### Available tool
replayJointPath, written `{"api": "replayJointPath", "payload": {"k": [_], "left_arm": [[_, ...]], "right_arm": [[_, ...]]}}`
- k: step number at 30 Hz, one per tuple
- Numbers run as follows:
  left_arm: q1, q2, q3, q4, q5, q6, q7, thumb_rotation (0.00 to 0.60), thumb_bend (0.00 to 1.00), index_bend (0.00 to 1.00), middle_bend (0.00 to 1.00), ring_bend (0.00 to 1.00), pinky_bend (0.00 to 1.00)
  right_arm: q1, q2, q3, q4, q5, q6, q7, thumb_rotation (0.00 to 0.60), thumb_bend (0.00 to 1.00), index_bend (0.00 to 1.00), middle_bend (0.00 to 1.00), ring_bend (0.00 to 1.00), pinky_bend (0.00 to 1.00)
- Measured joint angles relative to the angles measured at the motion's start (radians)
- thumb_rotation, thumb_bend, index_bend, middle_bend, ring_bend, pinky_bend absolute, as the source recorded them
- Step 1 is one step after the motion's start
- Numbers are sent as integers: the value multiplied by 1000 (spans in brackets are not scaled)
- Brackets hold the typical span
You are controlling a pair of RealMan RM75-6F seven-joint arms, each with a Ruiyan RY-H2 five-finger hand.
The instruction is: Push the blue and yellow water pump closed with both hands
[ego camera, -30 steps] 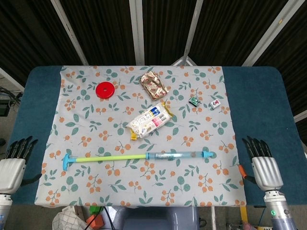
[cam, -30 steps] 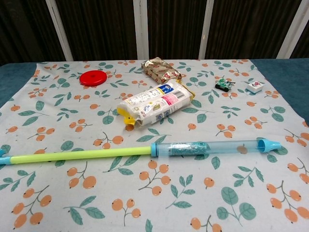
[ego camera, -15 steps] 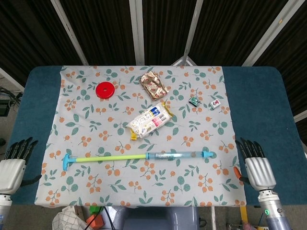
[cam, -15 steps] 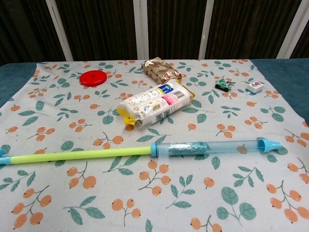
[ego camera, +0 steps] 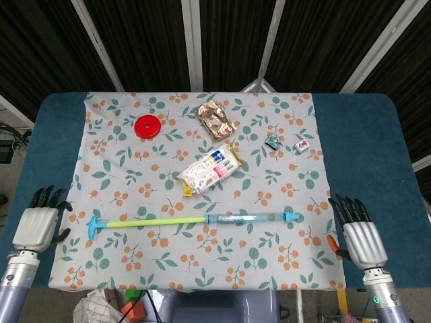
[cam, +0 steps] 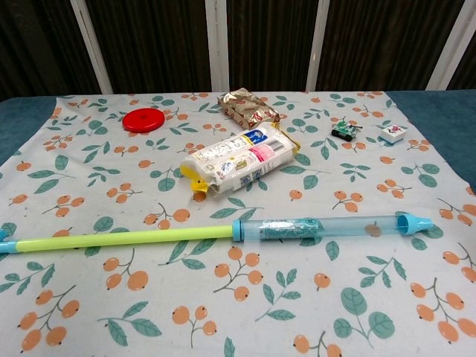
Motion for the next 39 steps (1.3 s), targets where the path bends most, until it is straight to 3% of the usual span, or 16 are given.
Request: {"api": "replayJointPath", "payload": {"k": [8,16,24,39], "left_arm": [[-96,-130,-33,129,-137,-122,109,600,356,454,144,0,0],[-125,-204,-4,165,-167,-153,174,600,362,468,147,0,0],[-127,-213,18,125,-151,-127,182,600,377,473,155,0,0],[-146,-259,33,150,-185,-125,210,600,416,474,156,0,0]], "right_arm": [[-4,0,-1,12,-17,18,26,600,390,0,0,0,0],[-6,-3,-2,21,-24,25,37,600,389,0,0,0,0],[-5,-2,-3,20,-24,22,40,600,390,0,0,0,0],[-6,5,-4,12,-21,19,54,600,389,0,0,0,0]]}}
